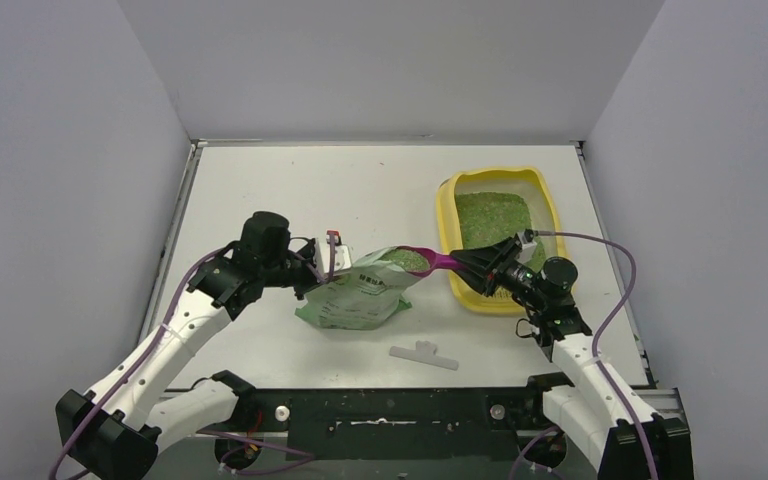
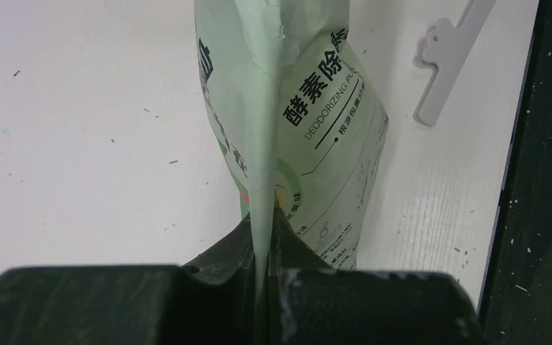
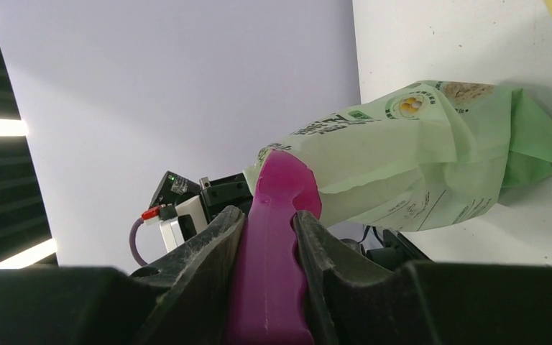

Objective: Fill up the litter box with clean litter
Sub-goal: 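Scoop the cat litter from the cat litter bag.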

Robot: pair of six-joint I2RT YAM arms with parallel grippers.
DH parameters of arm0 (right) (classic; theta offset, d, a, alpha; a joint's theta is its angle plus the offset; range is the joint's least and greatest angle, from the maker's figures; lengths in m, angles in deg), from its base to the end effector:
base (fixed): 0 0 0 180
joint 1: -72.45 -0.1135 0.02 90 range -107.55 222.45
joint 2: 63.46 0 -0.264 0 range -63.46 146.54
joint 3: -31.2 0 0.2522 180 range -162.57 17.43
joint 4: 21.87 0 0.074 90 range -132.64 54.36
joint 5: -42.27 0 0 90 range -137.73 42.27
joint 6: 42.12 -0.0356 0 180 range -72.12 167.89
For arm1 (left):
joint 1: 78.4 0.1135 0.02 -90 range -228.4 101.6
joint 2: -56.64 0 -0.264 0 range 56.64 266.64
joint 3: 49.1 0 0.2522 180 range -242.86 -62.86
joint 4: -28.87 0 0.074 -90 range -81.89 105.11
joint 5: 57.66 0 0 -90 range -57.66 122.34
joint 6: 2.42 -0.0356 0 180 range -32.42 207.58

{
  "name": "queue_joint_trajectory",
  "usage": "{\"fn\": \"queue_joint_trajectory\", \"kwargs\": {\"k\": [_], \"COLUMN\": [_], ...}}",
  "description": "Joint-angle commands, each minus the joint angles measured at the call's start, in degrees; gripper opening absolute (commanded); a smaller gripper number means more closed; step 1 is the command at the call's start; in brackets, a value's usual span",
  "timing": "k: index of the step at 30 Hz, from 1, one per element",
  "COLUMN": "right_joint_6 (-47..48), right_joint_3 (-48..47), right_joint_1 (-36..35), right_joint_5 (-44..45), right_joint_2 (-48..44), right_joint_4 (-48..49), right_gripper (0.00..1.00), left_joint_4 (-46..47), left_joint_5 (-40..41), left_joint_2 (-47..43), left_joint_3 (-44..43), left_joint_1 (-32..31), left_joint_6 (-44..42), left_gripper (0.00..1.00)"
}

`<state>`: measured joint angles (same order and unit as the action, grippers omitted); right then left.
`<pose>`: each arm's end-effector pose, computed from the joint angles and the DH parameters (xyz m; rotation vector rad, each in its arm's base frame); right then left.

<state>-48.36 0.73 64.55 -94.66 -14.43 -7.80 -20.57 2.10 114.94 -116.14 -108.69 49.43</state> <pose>0.1787 0.0510 0.2249 0.7903 1.9268 1.9251 0.1723 -0.1214 0.3081 1.4636 1.6667 -0.5241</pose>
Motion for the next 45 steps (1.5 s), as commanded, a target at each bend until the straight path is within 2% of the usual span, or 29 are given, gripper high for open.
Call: {"fn": "queue_joint_trajectory", "kwargs": {"k": [1, 13, 26, 39, 45], "right_joint_6": [0.97, -0.3, 4.8, 4.45, 4.19], "right_joint_3": [-4.01, -5.77, -9.94, -10.05, -11.21], "right_joint_1": [2.82, 5.04, 5.51, 7.74, 10.54], "right_joint_5": [2.05, 0.15, -0.61, -2.63, -4.14], "right_joint_2": [-2.28, -4.32, -6.09, -7.79, -8.66], "right_joint_4": [-1.55, -3.98, -13.83, -14.12, -14.38], "right_gripper": [0.0, 0.0, 0.0, 0.0, 0.0], "left_joint_4": [1.05, 1.04, -0.46, 1.39, 1.42], "left_joint_5": [0.43, 1.93, 3.22, 5.14, 4.93], "left_joint_2": [-1.81, -1.13, -0.04, -1.15, -0.9], "left_joint_3": [-0.25, -0.78, -2.9, -1.41, -1.64], "left_joint_1": [0.14, -0.02, -1.51, -1.53, -1.53], "left_joint_6": [-0.87, -0.61, -0.26, 1.29, 1.77], "left_gripper": [0.0, 0.0, 0.0, 0.0, 0.06]}}
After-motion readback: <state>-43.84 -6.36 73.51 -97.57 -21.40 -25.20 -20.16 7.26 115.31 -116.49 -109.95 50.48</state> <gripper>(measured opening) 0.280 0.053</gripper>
